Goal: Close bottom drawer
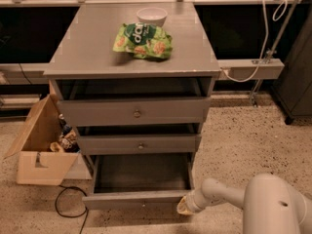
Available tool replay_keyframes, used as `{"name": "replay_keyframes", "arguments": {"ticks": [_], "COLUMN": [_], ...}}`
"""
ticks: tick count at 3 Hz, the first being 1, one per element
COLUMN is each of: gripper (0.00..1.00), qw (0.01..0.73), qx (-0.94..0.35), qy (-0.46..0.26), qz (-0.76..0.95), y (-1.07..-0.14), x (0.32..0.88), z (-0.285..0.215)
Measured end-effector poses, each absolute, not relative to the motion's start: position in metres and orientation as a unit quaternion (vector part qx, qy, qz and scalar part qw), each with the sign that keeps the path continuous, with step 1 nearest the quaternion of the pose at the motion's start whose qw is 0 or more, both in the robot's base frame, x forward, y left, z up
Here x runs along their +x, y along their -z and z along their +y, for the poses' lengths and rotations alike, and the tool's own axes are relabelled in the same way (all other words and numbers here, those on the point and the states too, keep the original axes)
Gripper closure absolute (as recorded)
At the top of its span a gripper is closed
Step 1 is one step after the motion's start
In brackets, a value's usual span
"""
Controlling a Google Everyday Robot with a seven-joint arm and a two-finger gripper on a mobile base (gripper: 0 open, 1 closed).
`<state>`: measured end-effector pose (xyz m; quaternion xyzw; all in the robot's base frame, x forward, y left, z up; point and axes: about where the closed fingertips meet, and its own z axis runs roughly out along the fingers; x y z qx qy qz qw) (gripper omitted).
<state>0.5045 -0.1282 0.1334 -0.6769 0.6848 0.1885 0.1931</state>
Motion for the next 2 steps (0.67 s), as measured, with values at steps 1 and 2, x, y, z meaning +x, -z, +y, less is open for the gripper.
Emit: {"name": "replay_keyframes", "arguments": {"ticks": [1,2], "gripper": [1.00,1.00], "qw": [0.212,0.212], "qx": [-0.681,-0.681], "qy": [-0.181,-0.181], "qz": [0.677,0.677], "y": [-0.1316,-0.1316], "x": [0.5144,0.5144], "z": [-0.1229,-0.1229]}}
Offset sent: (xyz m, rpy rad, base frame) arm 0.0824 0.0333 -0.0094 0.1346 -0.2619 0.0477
